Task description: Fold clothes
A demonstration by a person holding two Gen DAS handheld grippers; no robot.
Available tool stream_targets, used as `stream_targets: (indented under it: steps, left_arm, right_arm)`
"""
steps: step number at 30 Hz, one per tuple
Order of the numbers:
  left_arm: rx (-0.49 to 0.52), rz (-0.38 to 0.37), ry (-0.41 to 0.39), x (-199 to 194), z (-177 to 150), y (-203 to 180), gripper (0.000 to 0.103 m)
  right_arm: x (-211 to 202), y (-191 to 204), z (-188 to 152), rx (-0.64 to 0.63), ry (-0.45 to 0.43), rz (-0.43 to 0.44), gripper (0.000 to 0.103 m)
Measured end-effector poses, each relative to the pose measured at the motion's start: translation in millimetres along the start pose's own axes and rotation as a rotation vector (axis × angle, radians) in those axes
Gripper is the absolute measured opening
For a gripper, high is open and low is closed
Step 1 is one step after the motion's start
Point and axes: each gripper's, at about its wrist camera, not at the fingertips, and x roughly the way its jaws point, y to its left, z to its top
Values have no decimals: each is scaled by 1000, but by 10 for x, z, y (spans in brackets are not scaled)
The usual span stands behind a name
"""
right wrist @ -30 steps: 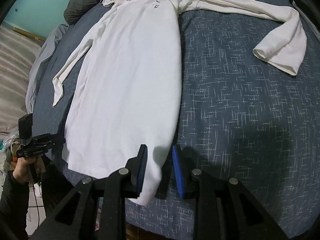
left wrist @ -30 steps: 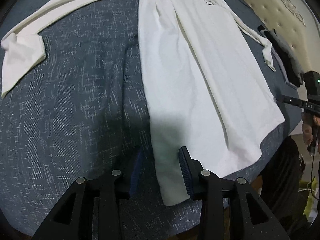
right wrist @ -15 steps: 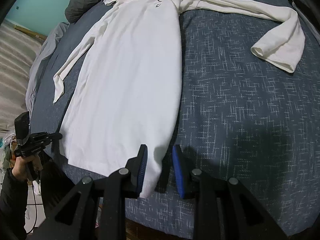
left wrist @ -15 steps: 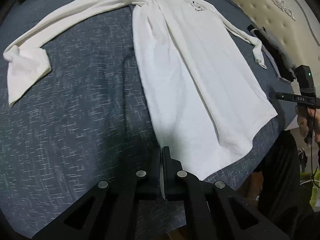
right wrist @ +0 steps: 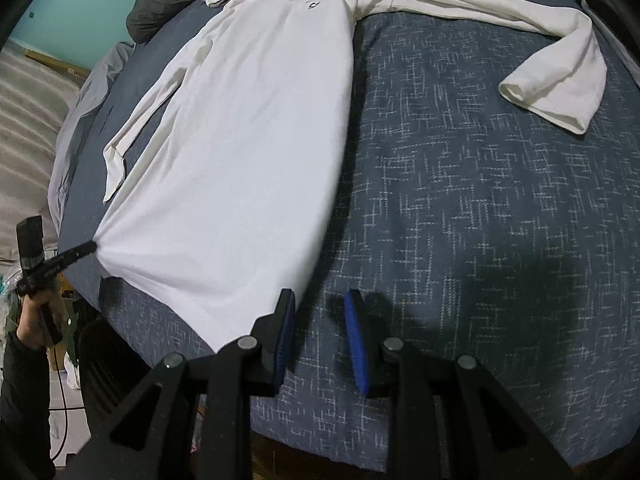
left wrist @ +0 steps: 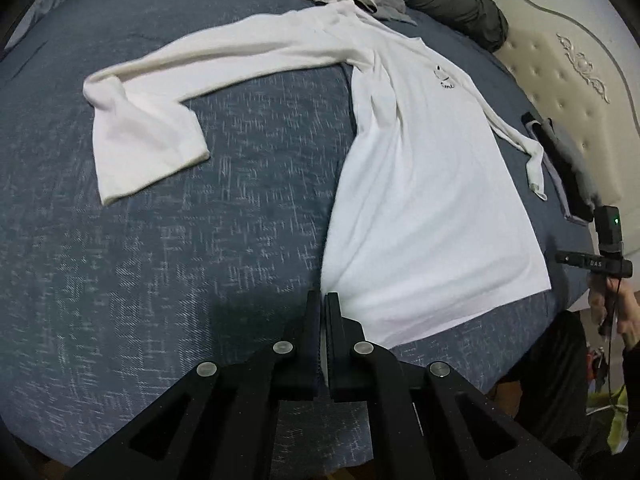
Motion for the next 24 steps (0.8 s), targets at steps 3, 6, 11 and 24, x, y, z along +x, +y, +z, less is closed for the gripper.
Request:
stream_targets:
  steps: [3, 6, 11, 24]
  left_arm:
    - [-17, -12, -27, -68, 28, 67, 2]
    - [-26, -18, -45, -140, 61, 115, 2]
    - [-6, -19, -50, -184, 87, 48, 2]
    - [-1, -21, -41, -133, 9, 18, 2]
  right_arm:
    - [15, 5, -18, 8, 2, -3, 25]
    - [72, 49, -41, 4, 16, -2, 26]
    - [173, 131, -67, 14, 28, 31, 26]
    - [322, 462, 105, -2, -17, 117, 20]
